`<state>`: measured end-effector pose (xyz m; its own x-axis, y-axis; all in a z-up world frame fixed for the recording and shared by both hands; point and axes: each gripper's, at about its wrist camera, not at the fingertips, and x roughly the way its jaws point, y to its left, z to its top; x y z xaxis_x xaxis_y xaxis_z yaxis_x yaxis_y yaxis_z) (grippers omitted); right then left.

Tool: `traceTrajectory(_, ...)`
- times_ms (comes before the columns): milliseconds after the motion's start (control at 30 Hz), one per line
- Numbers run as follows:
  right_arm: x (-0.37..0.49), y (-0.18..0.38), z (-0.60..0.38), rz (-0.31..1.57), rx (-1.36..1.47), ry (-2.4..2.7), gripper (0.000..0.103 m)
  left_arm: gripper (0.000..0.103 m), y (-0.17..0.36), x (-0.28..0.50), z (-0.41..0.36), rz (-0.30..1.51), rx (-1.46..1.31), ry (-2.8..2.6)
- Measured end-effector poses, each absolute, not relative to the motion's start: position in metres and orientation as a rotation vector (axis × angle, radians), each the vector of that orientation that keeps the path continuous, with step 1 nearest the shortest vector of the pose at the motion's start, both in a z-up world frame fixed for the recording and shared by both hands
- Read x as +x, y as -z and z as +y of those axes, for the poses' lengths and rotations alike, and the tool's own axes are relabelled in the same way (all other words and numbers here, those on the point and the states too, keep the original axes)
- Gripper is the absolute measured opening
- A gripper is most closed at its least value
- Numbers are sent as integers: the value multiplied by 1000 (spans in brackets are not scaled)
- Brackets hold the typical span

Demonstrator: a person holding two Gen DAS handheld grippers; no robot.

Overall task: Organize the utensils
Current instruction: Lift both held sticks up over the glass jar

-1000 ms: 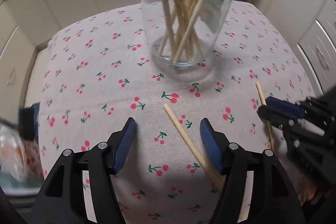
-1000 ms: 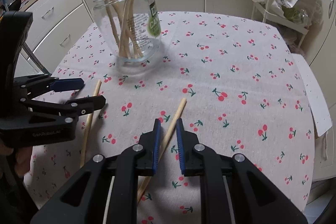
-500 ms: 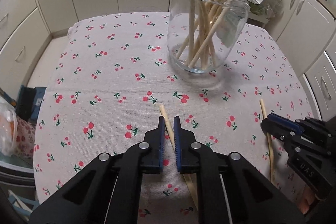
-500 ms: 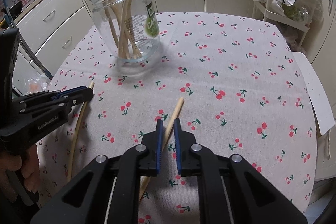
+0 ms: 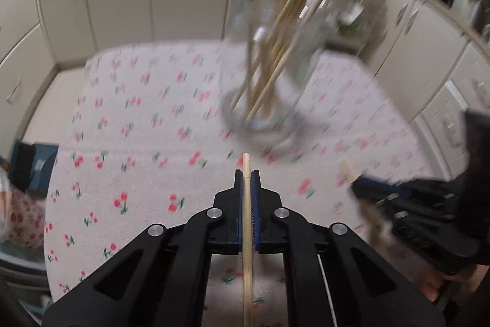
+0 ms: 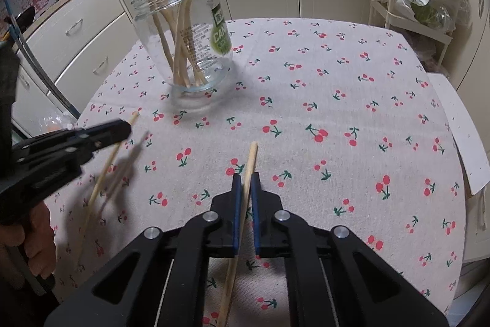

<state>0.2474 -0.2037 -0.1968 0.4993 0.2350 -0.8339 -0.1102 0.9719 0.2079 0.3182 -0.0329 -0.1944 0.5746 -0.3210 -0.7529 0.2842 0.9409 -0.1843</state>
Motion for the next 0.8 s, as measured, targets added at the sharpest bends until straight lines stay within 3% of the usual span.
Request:
traceTrajectory(367, 248, 197, -206, 1022, 157, -209, 7, 5, 94, 317, -26, 453, -203, 395)
traceTrajectory(800, 249, 198, -210, 1018, 188, -222, 7, 4, 30, 373, -45, 161, -278, 307)
